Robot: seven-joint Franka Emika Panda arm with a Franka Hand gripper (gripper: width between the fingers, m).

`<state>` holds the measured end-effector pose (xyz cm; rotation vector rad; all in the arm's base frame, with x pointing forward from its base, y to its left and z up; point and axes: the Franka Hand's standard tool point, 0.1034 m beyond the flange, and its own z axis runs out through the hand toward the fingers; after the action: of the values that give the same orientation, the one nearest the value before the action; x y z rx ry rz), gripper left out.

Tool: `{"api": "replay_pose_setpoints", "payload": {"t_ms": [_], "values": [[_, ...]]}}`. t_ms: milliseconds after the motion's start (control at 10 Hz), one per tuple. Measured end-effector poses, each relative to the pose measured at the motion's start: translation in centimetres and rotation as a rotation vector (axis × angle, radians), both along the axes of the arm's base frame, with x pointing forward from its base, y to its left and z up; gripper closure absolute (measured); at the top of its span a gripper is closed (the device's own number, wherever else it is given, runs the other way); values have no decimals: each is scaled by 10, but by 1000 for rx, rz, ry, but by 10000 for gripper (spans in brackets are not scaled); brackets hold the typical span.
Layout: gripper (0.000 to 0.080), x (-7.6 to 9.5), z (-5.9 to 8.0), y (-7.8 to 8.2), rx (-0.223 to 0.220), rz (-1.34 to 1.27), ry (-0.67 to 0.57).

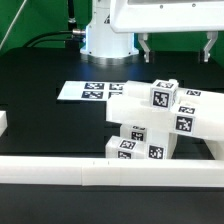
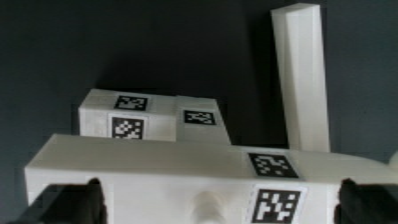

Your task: Assemble chair

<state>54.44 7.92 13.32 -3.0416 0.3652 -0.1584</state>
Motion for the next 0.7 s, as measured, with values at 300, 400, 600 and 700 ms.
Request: {"api": "replay_pose_setpoints", "payload": {"t_ms": [300,400,600,700], "values": [[150,-17,-12,16,8,-80,-46],[150,-42,-26,32,-1,-46,-51],[150,-63,-50,42,-17,-26,-84],[150,-60,-48,43,-16,-26,-72]]}}
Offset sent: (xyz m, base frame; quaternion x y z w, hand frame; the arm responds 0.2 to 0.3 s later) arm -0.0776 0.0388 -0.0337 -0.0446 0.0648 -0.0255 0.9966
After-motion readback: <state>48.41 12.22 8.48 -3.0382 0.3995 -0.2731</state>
